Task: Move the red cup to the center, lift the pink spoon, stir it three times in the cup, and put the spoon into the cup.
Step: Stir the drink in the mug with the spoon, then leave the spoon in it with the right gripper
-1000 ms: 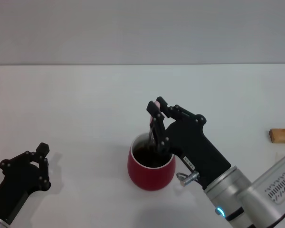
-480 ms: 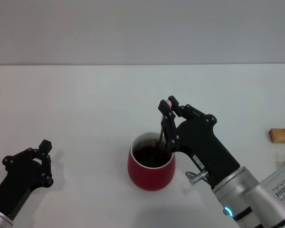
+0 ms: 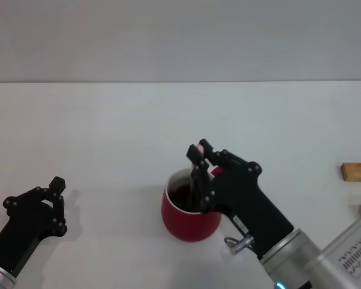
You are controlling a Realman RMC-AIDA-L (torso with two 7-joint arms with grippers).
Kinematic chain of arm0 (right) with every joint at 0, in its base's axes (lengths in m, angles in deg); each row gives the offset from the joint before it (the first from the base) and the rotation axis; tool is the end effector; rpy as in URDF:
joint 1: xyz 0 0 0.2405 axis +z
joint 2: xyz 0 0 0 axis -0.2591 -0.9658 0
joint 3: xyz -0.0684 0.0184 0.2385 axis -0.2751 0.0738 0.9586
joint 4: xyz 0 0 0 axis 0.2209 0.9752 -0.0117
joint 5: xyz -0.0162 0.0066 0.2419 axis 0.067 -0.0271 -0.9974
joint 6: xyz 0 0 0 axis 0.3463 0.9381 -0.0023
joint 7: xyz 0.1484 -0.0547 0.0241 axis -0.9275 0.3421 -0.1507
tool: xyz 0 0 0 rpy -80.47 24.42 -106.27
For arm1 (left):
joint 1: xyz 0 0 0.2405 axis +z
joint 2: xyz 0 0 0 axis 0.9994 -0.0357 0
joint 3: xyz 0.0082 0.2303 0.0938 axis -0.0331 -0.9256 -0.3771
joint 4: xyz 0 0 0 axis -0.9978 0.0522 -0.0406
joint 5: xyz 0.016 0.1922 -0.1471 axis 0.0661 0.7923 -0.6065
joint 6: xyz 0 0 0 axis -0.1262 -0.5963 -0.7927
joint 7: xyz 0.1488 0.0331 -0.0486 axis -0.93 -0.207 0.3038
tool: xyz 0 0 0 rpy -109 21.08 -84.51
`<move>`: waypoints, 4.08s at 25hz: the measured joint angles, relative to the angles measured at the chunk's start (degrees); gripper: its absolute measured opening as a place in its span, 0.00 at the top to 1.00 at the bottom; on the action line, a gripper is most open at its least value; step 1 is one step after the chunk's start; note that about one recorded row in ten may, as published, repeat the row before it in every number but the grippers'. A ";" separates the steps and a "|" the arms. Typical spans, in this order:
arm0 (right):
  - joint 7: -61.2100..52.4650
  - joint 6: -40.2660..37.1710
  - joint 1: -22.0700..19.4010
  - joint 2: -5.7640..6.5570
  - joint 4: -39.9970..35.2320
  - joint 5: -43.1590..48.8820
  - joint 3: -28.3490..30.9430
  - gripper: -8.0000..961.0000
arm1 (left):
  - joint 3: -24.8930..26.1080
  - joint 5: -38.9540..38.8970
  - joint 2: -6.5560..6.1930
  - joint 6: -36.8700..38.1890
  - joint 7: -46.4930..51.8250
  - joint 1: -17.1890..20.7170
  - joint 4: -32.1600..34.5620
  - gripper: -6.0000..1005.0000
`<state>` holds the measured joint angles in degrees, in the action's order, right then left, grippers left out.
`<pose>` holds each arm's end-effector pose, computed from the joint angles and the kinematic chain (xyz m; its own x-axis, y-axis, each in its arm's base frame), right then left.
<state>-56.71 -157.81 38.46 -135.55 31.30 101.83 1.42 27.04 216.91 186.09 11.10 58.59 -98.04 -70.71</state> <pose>0.1756 0.2497 -0.1644 0.5390 0.0130 -0.8422 -0.6501 -0.6294 -0.4257 -0.3645 0.2440 -0.0712 0.8006 -0.0034 0.5992 0.5588 -0.3568 -0.7486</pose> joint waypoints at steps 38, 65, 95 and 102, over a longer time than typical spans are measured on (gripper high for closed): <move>-2.04 5.98 -2.06 -0.06 -0.41 5.94 2.78 0.99 | 0.27 0.00 0.24 -0.80 0.00 -0.19 0.36 1.00; -2.38 7.24 2.25 -0.13 -4.64 6.79 7.17 0.99 | 0.42 0.00 0.23 -1.97 0.00 -0.62 0.22 1.00; -2.35 8.89 -0.45 -0.53 -1.96 13.11 6.89 0.99 | -0.02 0.27 0.19 -1.82 0.00 -0.08 0.12 1.00; -4.11 8.98 -0.06 -0.40 -3.25 13.21 7.38 0.98 | -0.02 0.25 0.32 -1.76 0.00 0.05 -0.01 1.00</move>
<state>-60.83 -148.83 38.40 -135.95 28.05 115.04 8.80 27.02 217.16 186.40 9.34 58.59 -97.99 -70.72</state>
